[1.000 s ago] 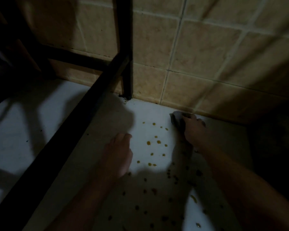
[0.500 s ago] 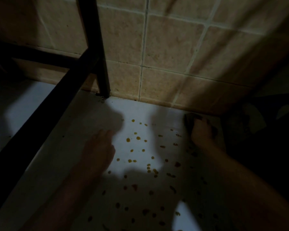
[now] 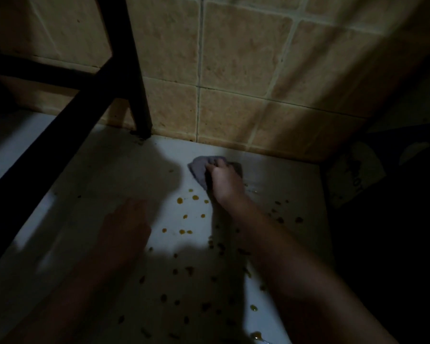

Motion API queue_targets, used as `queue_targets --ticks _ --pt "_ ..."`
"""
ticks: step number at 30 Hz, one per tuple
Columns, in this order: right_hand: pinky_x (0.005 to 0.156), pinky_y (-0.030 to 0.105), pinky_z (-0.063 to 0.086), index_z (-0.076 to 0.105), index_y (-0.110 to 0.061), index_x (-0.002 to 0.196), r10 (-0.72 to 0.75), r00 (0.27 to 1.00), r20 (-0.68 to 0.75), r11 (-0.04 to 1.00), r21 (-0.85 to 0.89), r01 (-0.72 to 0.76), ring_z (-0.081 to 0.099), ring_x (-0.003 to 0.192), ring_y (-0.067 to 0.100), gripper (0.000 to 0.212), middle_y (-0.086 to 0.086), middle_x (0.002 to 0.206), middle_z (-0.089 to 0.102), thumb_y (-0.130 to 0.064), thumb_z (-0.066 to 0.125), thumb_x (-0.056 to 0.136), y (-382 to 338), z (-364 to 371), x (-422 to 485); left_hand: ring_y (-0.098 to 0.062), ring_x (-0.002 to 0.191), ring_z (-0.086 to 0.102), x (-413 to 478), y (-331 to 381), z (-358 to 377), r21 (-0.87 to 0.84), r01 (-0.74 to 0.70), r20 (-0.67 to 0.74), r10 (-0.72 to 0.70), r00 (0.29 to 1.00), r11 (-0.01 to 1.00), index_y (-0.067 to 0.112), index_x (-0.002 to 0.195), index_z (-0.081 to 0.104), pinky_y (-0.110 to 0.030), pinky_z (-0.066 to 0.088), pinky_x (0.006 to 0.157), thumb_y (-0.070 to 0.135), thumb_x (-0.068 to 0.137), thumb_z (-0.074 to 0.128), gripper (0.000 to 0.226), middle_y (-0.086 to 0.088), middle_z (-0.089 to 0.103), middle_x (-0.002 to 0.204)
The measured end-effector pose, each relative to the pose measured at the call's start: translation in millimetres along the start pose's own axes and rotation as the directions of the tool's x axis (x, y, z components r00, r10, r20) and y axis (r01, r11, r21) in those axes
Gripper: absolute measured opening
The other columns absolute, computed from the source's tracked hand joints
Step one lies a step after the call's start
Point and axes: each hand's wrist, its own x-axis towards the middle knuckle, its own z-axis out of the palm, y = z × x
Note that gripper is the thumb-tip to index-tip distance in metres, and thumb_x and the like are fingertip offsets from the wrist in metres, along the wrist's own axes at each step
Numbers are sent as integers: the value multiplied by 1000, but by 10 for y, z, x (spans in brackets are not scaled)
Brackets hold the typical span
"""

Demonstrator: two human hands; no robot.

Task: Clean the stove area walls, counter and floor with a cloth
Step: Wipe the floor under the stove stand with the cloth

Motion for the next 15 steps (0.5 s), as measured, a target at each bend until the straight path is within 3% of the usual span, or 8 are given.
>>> queue_targets --ticks 3,9,15 --pt "103 46 40 46 -21 136 106 994 -17 994 -30 -106 42 124 34 44 11 141 39 -14 49 92 453 -198 -204 -22 123 44 -22 106 -12 -34 16 3 -16 1000 999 21 141 32 -39 39 102 25 94 49 50 -5 40 139" --pt "103 45 39 48 -15 134 331 932 -152 942 -6 -335 48 119 37 37 18 137 47 -22 40 99 1323 -413 -704 -23 131 36 -167 142 -65 4 -75 -50 75 996 997 17 143 30 -36 33 104 37 95 31 52 -6 34 146" --pt "102 45 38 50 -9 132 485 859 -162 868 -32 -496 46 120 38 36 20 137 43 -10 41 97 1173 -368 -765 -23 125 41 -180 -9 -64 -10 -66 -92 65 994 998 16 142 31 -37 36 101 26 97 41 48 -7 38 142"
